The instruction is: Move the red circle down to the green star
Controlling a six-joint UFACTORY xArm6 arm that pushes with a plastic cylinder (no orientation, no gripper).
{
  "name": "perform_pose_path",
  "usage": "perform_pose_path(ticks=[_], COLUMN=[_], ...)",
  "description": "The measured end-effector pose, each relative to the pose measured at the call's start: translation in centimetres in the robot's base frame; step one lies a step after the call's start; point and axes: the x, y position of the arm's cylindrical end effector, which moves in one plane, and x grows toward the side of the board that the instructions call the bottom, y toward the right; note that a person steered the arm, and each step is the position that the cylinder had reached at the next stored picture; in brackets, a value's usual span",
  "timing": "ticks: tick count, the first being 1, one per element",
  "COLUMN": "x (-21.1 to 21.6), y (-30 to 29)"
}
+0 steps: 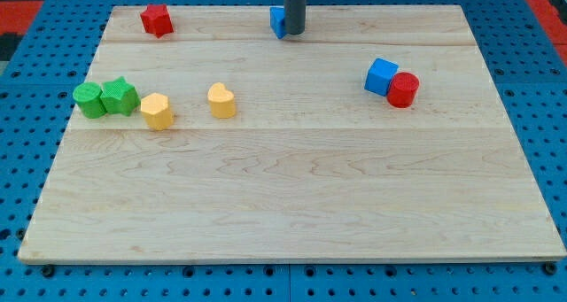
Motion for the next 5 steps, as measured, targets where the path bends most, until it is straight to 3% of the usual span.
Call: perform_pose_path(ticks=[4, 5], x=[1.8, 4.8], y=[0.5, 1.5])
